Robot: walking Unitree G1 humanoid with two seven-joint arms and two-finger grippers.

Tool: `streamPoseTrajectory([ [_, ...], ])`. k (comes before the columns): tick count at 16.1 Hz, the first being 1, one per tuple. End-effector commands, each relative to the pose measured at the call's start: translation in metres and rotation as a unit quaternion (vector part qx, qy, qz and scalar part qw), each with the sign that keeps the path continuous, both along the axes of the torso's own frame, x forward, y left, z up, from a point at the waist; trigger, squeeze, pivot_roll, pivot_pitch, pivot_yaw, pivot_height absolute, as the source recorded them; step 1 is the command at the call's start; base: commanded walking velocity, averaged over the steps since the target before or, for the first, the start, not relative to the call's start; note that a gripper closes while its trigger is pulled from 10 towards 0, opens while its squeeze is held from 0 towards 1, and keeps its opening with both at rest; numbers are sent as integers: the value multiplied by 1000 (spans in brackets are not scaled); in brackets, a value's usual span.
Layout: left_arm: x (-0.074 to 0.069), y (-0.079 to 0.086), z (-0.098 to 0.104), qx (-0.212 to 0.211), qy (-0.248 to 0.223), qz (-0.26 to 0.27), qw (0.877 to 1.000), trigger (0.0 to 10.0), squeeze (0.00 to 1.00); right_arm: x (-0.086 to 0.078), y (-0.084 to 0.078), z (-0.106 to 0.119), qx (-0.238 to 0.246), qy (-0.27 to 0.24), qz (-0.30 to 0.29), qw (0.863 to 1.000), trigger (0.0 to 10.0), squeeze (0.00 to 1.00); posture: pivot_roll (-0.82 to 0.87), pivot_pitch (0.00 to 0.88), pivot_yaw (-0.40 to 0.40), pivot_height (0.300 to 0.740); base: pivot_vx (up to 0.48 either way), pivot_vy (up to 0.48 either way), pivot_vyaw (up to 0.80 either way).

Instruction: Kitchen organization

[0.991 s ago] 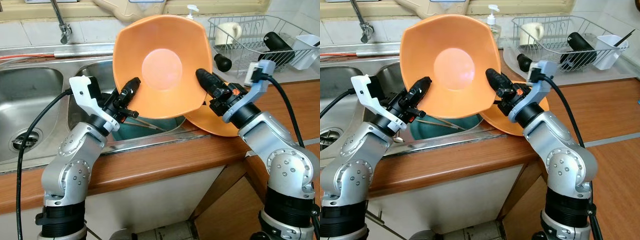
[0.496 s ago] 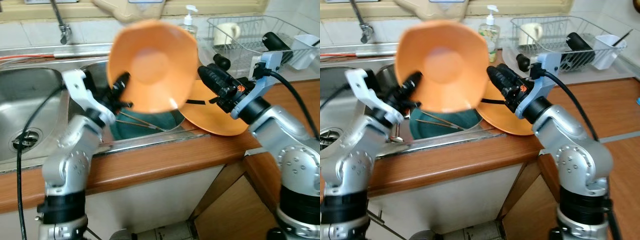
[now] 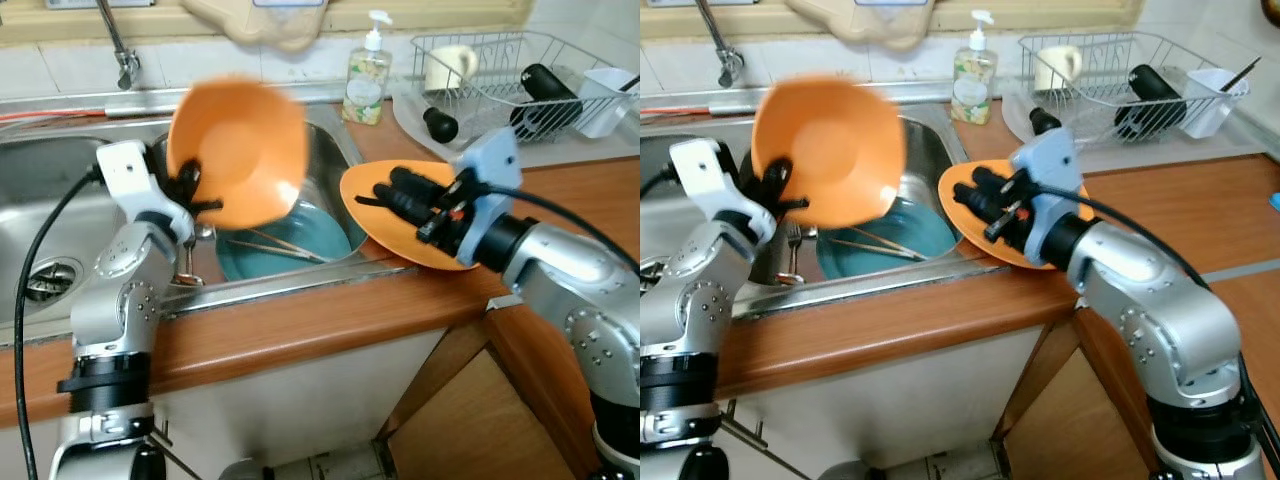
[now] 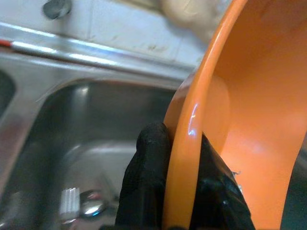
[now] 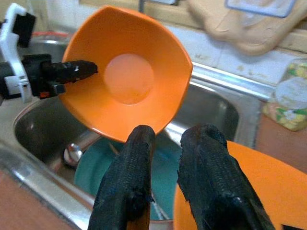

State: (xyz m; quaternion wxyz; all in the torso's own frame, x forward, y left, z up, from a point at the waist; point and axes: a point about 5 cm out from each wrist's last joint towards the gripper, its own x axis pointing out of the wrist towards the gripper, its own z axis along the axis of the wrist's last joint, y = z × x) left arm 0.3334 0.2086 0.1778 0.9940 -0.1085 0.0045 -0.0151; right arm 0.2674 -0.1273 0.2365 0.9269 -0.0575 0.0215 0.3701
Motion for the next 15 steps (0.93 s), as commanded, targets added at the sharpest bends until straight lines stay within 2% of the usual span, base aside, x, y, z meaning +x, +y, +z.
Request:
streamPoseTrajectory([
  [1,6,-4,11,16,-14,-5,1000,0,0,-4,3,-1,-18,0,14,1000,10000,0,-87,0,20,740,0,0,0],
  [4,13,-5,-3,26,37,-2,999,0,0,-10,8,-5,-42,11,45,998,10000,0,-88,0,25,740,0,0,0],
  [6,15,-11,-19,24,97,-16,995,353,0,-14,11,-11,-57,24,62,996,10000,0,-85,0,27,740,0,0,0],
  [7,15,-12,-22,23,106,-20,994,353,0,-15,11,-12,-59,26,63,996,10000,0,-85,0,27,740,0,0,0],
  [8,14,-13,-26,20,121,-24,992,2078,0,-15,11,-14,-62,28,63,996,10000,0,-84,0,30,740,0,0,0],
  [9,13,-15,-29,22,133,-30,990,3333,0,-16,11,-15,-64,31,62,996,10000,0,-83,0,31,740,0,0,0],
  [10,13,-16,-32,22,143,-36,989,5373,0,-16,11,-16,-65,33,63,995,10000,0,-82,0,32,740,0,0,0],
  [11,13,-17,-33,26,152,-42,987,10000,0,-17,11,-17,-67,34,64,995,10000,0,-81,0,33,740,0,0,0],
  [14,12,-22,-38,44,175,-68,981,10000,0,-18,13,-19,-72,35,73,994,10000,0,-80,0,36,740,0,0,0],
  [15,12,-23,-39,48,182,-76,979,10000,847,-19,13,-19,-74,36,76,994,10000,0,-79,0,37,740,0,0,0],
])
